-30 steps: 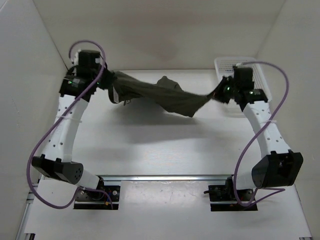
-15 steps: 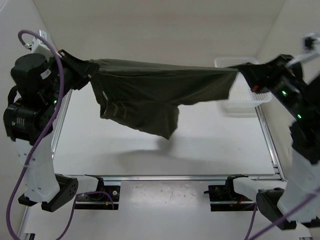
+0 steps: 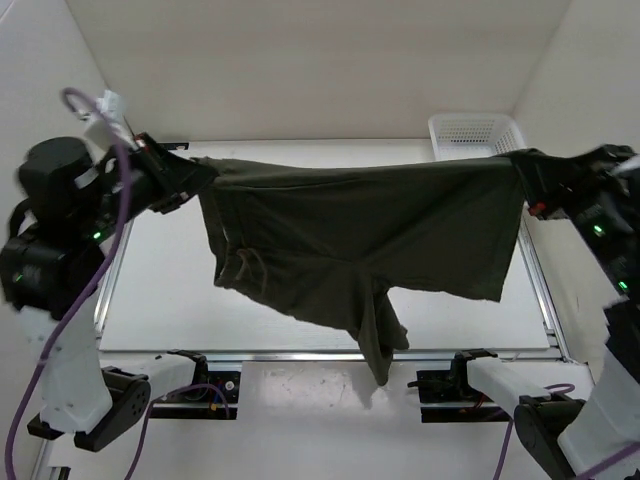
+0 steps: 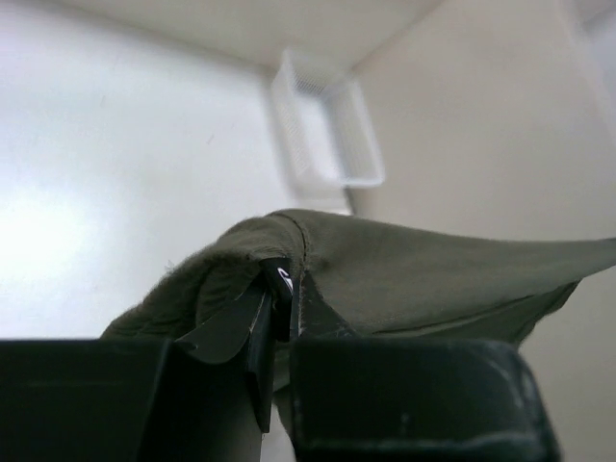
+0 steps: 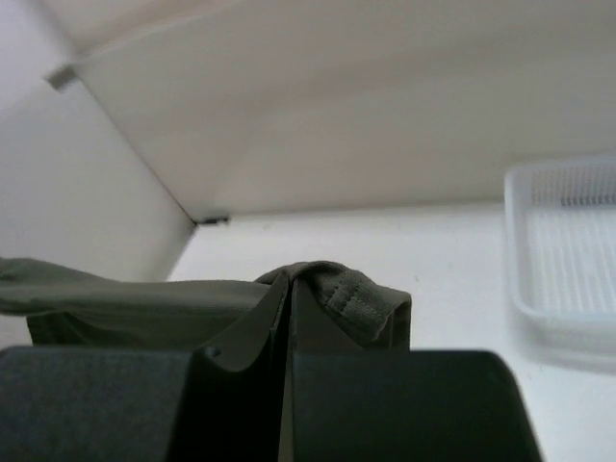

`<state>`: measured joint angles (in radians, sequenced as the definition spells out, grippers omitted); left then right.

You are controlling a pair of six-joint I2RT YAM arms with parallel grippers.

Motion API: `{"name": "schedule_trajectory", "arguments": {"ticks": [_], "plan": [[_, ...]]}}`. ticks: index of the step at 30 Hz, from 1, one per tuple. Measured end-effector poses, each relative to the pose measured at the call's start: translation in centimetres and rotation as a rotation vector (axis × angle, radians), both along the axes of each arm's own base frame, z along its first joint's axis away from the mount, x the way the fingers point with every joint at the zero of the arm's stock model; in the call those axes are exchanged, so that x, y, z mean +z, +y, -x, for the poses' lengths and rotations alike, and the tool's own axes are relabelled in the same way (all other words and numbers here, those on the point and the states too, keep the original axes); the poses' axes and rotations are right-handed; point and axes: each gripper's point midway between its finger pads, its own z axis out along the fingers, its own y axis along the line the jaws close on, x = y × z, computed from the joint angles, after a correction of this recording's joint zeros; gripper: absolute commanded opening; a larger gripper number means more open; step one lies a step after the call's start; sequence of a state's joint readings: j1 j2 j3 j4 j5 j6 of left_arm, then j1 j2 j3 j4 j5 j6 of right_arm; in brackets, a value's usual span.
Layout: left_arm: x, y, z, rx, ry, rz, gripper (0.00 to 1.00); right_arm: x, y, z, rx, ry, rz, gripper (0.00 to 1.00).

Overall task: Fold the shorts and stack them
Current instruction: Flatten the shorts out

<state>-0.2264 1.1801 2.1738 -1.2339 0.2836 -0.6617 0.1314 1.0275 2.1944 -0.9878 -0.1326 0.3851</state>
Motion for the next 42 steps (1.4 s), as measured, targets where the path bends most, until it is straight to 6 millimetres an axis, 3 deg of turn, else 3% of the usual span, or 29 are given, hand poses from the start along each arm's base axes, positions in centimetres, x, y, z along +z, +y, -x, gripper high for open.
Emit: {"name": "schedule_trajectory", "arguments": {"ticks": [3, 7, 10, 14, 18, 20, 22, 23, 24, 25, 26, 27, 28, 29, 33, 35, 36, 38, 39, 40, 42], "plan": [[-5.2, -0.7, -3.5, -0.001, 0.149, -0.046, 0.10, -4.7, -0.1, -4.5, -0.039, 0.151, 0.027, 0.00], [-13.2, -1.9, -10.2, -0.006, 0.352, -0.135, 0.10, -12.3, 0.3, -12.2, -0.067, 0.362, 0.082, 0.00], [-19.5, -2.3, -16.0, 0.002, 0.484, -0.207, 0.10, -19.2, 1.1, -19.0, -0.069, 0.521, 0.119, 0.00], [-28.6, -2.1, -23.3, 0.012, 0.648, -0.284, 0.10, -30.0, 2.0, -27.4, -0.063, 0.740, 0.169, 0.00], [-36.5, -0.8, -29.1, 0.027, 0.754, -0.306, 0.10, -39.1, 2.9, -33.0, -0.051, 0.902, 0.200, 0.00], [-39.1, 0.3, -30.8, 0.039, 0.787, -0.296, 0.10, -41.9, 3.5, -35.3, -0.042, 0.935, 0.205, 0.00], [-40.7, 1.5, -31.9, 0.050, 0.812, -0.276, 0.10, -43.3, 4.2, -37.1, -0.026, 0.943, 0.204, 0.00], [-41.0, 2.0, -32.3, 0.055, 0.815, -0.263, 0.10, -43.5, 4.6, -37.9, -0.016, 0.934, 0.202, 0.17], [-41.2, 2.6, -32.7, 0.062, 0.816, -0.251, 0.14, -43.3, 5.1, -38.8, -0.007, 0.922, 0.196, 0.43], [-41.1, 3.1, -33.0, 0.067, 0.814, -0.243, 0.27, -42.9, 5.5, -39.7, 0.004, 0.903, 0.194, 0.70], [-40.8, 3.7, -33.5, 0.077, 0.802, -0.238, 0.64, -42.4, 5.9, -40.7, 0.012, 0.876, 0.186, 0.93], [-40.4, 4.2, -34.1, 0.082, 0.784, -0.233, 0.81, -41.5, 6.2, -41.8, 0.019, 0.843, 0.182, 1.00], [-39.8, 4.8, -34.9, 0.097, 0.762, -0.216, 0.95, -40.4, 6.4, -43.1, 0.026, 0.800, 0.185, 1.00], [-39.2, 5.3, -35.4, 0.105, 0.738, -0.210, 1.00, -39.3, 6.6, -44.2, 0.029, 0.754, 0.182, 1.00], [-37.9, 7.5, -36.1, 0.151, 0.705, -0.188, 1.00, -37.3, 6.6, -44.0, 0.037, 0.713, 0.174, 0.96], [-37.8, 8.6, -35.3, 0.181, 0.720, -0.204, 1.00, -37.6, 6.4, -41.6, 0.042, 0.753, 0.178, 0.91], [-37.7, 9.1, -34.5, 0.193, 0.729, -0.218, 0.96, -37.9, 6.2, -40.0, 0.045, 0.782, 0.182, 0.79], [-37.1, 9.6, -32.4, 0.213, 0.748, -0.247, 0.72, -38.1, 6.0, -36.4, 0.051, 0.815, 0.189, 0.61], [-36.6, 9.8, -31.0, 0.220, 0.758, -0.262, 0.34, -38.4, 6.0, -34.3, 0.055, 0.839, 0.190, 0.36], [-36.0, 9.9, -29.6, 0.227, 0.758, -0.272, 0.20, -38.5, 6.1, -32.2, 0.063, 0.850, 0.198, 0.25], [-35.0, 10.2, -26.4, 0.233, 0.756, -0.299, 0.10, -39.1, 6.8, -28.0, 0.083, 0.883, 0.203, 0.16]]}}
